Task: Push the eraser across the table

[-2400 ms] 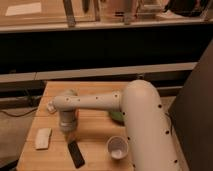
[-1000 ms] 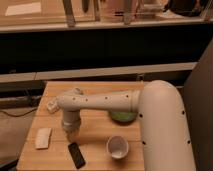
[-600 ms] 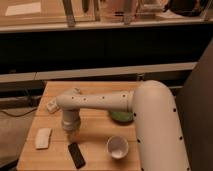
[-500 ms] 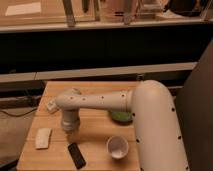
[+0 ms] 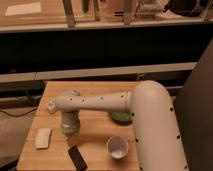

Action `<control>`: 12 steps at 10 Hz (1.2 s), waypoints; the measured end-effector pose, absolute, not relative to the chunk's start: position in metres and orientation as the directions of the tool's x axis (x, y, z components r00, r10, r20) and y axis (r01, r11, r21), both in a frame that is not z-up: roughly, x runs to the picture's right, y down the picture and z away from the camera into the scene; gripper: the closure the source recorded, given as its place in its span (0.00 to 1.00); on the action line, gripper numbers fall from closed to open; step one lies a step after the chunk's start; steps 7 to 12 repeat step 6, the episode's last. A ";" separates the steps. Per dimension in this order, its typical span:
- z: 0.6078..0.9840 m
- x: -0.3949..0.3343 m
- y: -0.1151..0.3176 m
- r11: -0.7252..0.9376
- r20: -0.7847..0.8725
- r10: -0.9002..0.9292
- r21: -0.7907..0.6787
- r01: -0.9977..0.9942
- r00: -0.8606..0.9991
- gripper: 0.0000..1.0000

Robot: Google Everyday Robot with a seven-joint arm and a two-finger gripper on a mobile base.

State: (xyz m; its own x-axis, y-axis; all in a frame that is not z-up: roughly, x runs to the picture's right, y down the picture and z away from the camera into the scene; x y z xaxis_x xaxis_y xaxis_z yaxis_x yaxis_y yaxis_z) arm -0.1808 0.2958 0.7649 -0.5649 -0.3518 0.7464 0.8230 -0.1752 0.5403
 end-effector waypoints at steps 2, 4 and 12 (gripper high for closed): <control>0.762 -0.179 0.300 -0.170 0.750 -0.346 0.542 0.823 -0.564 1.00; 0.760 -0.177 0.301 -0.171 0.750 -0.347 0.540 0.824 -0.563 1.00; 0.759 -0.181 0.299 -0.185 0.741 -0.353 0.543 0.819 -0.571 1.00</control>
